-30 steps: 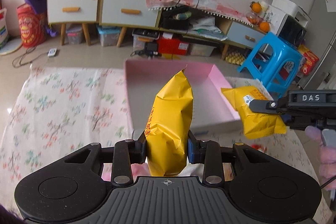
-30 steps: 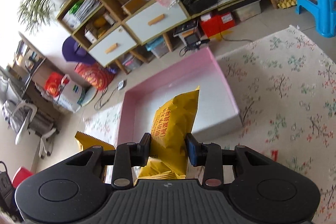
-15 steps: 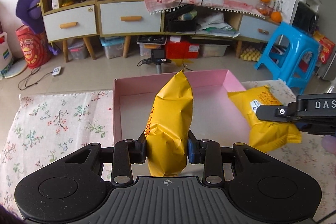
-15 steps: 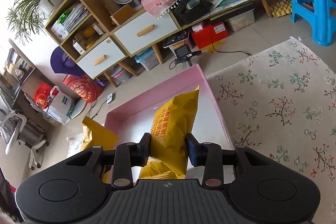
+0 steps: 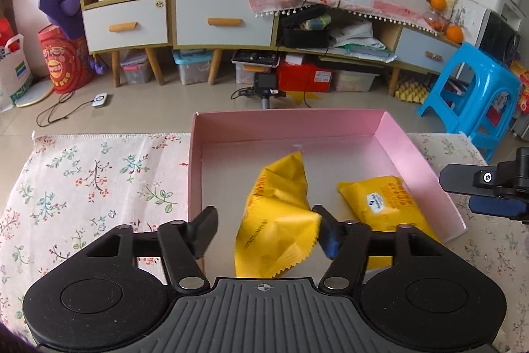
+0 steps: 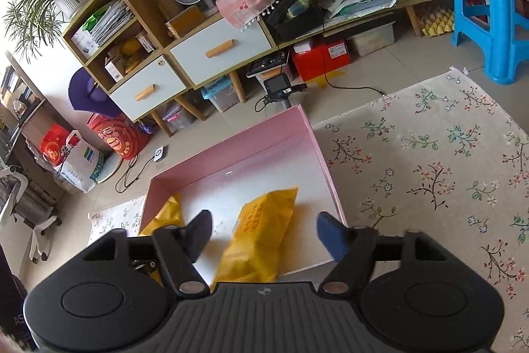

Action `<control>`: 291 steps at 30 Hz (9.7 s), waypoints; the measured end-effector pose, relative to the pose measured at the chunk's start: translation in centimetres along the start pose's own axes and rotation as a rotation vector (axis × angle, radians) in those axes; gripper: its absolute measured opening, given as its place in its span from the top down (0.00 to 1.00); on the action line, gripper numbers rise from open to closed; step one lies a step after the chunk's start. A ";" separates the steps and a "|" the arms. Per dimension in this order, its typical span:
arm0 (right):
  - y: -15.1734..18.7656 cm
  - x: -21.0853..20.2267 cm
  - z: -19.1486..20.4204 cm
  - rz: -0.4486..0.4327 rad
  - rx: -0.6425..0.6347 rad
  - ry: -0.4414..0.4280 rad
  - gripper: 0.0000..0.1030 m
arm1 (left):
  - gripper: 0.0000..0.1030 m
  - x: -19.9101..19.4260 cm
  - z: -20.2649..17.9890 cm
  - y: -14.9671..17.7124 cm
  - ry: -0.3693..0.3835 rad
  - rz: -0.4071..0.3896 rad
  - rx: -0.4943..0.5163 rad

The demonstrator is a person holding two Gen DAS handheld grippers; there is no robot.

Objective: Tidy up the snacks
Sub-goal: 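Open both tools to drop the yellow packets into the box, then move both tools back toward the remaining snacks, then grasp the red candy wrapper with the left tool while the right grasps a white packet, then carry the red wrapper and white packet over the box and release, then withdraw both open tools from the box back to the snack pile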

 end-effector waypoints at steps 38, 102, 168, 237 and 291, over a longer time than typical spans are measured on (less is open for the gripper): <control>5.8 -7.5 -1.1 0.020 -0.162 0.050 0.11 | 0.06 -10.7 2.7 9.2 0.076 0.029 -0.002; 16.2 -7.9 -3.5 0.052 -0.549 0.133 0.51 | 0.67 -14.4 4.7 18.6 0.108 -0.052 0.031; 5.8 -6.9 2.5 -0.083 -0.323 0.031 0.98 | 0.68 -10.8 2.4 6.6 0.081 -0.113 -0.169; 1.7 -3.0 2.8 -0.172 -0.342 0.188 0.13 | 0.12 -6.7 1.8 1.8 -0.058 -0.124 0.008; 18.8 -7.7 0.8 -0.021 -0.686 0.029 0.10 | 0.06 -12.3 2.6 16.3 0.139 -0.017 0.075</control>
Point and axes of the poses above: each gripper's, at about its wrist camera, not at the fingertips, and x roughly the way its jaws point, z to its left, y to its underside, the point moved 9 cm from there along x, roughly the way its jaws point, and after that the axes turned 2 degrees about x, right-handed, at the moved point
